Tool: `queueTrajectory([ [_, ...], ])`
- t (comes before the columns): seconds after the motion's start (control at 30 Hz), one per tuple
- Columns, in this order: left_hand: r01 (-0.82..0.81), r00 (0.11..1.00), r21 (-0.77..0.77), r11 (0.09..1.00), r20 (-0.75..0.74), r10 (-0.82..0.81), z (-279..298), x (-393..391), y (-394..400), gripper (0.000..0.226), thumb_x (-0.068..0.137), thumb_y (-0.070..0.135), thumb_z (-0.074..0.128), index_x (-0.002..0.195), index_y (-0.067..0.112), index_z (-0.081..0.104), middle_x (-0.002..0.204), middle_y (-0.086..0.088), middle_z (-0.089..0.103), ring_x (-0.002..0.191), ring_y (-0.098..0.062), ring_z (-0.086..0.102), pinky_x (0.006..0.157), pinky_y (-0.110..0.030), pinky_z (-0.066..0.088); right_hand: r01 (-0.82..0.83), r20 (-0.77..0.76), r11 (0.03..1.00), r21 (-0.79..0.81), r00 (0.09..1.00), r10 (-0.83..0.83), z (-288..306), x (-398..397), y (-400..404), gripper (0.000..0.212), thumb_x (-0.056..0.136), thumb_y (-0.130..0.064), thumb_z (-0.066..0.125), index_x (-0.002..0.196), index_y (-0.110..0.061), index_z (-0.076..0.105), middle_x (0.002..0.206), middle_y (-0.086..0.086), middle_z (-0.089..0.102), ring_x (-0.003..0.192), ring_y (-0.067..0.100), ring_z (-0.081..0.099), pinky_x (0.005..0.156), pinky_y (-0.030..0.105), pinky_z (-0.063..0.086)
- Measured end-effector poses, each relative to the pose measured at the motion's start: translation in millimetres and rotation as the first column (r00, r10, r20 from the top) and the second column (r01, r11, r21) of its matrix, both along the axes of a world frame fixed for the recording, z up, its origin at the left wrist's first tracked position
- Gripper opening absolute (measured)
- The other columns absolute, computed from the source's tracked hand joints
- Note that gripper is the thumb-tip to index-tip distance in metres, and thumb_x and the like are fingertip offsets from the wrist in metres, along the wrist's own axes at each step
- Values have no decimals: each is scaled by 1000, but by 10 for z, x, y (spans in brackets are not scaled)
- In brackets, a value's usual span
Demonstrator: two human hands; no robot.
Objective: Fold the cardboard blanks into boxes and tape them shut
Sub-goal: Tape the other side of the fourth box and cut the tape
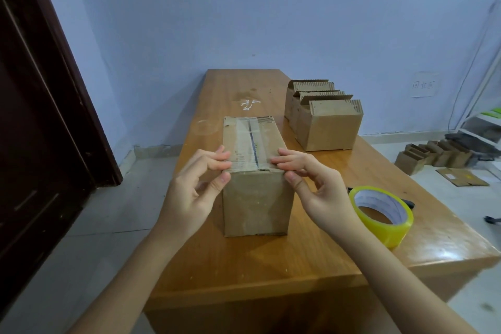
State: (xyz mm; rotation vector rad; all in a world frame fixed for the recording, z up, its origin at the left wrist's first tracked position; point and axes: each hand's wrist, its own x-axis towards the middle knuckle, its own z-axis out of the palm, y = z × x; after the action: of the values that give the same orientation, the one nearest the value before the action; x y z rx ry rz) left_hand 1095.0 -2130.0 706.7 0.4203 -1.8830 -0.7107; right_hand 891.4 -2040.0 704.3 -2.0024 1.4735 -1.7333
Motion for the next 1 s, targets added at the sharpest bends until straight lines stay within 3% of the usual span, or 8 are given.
queueTrajectory([
  [0.17,-2,998,32,999,65,0,36,40,29,27,92,33,47,103,15,64,114,14,60,125,-3,48,99,-16,40,-88,80,992,88,993,81,41,-30,35,28,91,-27,48,105,-12,67,117,-4,66,125,6,51,98,18,44],
  [0.27,-152,978,2,988,148,150,105,-42,139,45,81,57,58,98,16,61,115,13,58,124,2,46,85,-16,50,-22,-32,996,91,999,25,132,-50,9,25,86,-34,60,97,-13,68,110,-7,68,118,4,55,89,19,49],
  [0.33,-302,939,-112,947,134,316,122,-138,197,52,70,58,64,91,11,59,112,6,60,120,-2,48,76,-18,54,36,-103,996,76,994,-28,174,-38,-19,28,79,-39,70,91,-14,66,104,-9,68,113,3,58,84,19,51],
  [0.4,-350,930,-98,932,79,358,129,-190,203,47,65,52,68,85,10,60,106,6,63,116,-5,53,75,-21,55,55,-92,996,76,995,-48,187,-22,-33,26,76,-38,73,87,-15,66,101,-9,69,110,4,59,81,20,52],
  [0.63,-171,985,75,982,50,167,141,-73,106,21,69,28,71,84,15,69,102,12,66,112,3,57,86,-11,47,39,-128,994,101,992,-25,208,-81,-20,11,84,-21,69,90,-11,70,102,-7,69,110,3,59,81,23,53],
  [0.83,-36,998,186,982,49,27,199,2,93,19,73,16,68,89,5,71,105,3,67,111,4,57,88,-7,44,-20,-147,994,108,988,36,205,-134,11,13,88,-12,61,96,-9,71,107,-5,70,114,2,57,88,16,48],
  [0.93,24,998,274,961,55,-41,227,47,81,20,75,18,65,92,8,72,107,3,68,114,1,56,98,-14,41,-49,-151,978,202,985,80,244,-152,56,20,92,-5,56,104,-13,68,115,-8,67,120,0,53,92,14,45],
  [1.0,48,995,314,948,63,-71,234,77,84,20,78,18,63,94,10,72,109,8,68,117,3,53,101,-15,39,-109,-139,918,381,975,173,409,-200,120,28,94,-1,52,111,-17,66,122,-13,63,125,-3,47,96,13,43],
])
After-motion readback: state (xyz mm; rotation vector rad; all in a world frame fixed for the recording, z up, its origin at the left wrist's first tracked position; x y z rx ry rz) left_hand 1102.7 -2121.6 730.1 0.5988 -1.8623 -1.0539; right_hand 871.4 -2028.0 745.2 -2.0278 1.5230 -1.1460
